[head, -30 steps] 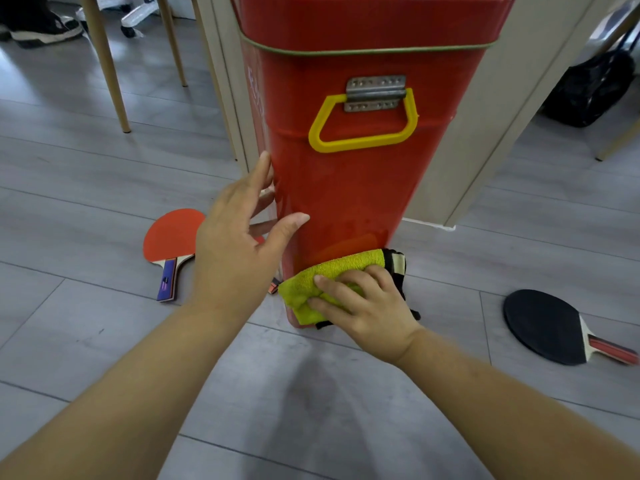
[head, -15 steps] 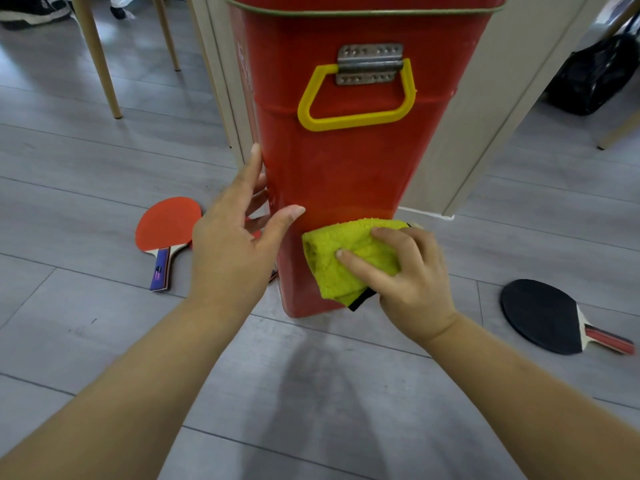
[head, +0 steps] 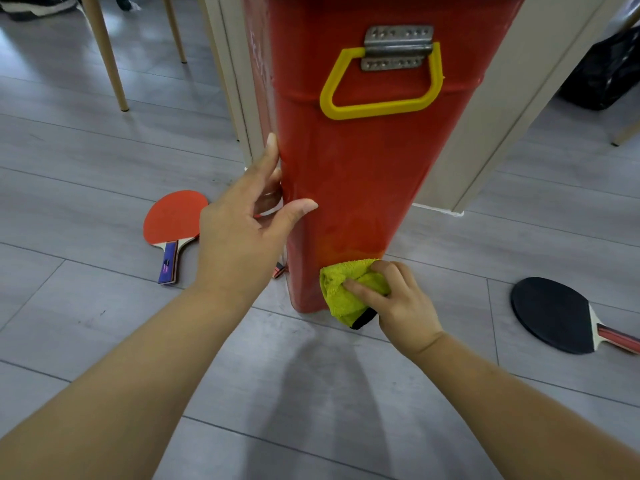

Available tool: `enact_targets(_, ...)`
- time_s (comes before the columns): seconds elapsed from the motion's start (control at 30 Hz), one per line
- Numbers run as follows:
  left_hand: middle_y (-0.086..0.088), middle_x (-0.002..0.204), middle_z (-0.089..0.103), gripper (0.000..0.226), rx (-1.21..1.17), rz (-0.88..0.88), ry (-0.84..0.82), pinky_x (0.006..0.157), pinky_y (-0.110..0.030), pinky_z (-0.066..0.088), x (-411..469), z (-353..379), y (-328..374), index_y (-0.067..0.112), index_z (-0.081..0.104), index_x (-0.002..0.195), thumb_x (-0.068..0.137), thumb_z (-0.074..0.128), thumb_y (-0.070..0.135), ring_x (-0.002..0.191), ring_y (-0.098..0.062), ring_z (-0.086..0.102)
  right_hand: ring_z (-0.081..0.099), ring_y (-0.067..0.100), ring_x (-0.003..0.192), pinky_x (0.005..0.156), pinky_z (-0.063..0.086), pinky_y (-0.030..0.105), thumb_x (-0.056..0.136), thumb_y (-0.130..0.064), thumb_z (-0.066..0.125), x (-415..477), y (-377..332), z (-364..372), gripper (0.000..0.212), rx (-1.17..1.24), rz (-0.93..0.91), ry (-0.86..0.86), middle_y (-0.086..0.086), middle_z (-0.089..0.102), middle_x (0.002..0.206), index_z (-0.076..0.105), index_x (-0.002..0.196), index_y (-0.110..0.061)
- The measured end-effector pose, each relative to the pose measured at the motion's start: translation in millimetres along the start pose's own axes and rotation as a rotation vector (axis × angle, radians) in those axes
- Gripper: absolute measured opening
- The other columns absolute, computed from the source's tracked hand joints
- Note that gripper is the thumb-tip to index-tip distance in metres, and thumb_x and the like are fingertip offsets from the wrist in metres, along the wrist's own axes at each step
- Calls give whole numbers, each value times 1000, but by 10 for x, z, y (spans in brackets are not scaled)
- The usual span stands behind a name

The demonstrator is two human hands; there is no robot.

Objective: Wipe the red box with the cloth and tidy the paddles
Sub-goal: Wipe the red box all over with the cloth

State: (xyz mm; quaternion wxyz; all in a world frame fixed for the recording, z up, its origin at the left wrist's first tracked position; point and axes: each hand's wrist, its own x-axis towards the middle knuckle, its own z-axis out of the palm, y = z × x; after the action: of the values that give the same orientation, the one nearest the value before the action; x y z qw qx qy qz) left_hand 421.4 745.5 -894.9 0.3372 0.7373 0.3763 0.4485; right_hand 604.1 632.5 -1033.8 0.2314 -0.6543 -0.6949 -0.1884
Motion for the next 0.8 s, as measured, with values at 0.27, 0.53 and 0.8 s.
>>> enact_targets(0.27, 22, 97, 60, 68, -82, -28, 7, 89, -17, 51, 60, -62, -19, 43, 44, 126, 67, 77, 33, 99, -5, 66, 53, 30, 88, 69, 46, 40, 99, -14, 49, 584, -368, -393, 28, 45, -89, 290, 4, 50, 108, 64, 118, -28)
enact_targets(0.53, 20, 88, 61, 69, -63, -7, -8, 83, -7, 48, 114, -93, -63, 43, 46, 122, 64, 80, 32, 82, 5, 66, 50, 26, 87, 72, 43, 41, 84, -24, 69, 620, -598, -48, 23, -68, -207, 387, -1, 50, 105, 72, 107, -29)
enact_targets(0.8, 20, 94, 62, 71, -68, 19, -5, 86, -13, 50, 89, -74, -113, 38, 46, 131, 68, 78, 36, 88, 4, 67, 41, 24, 102, 89, 32, 38, 80, -15, 49, 256, -643, 472, 46, -210, -201, 227, -5, 41, 116, 63, 121, -30)
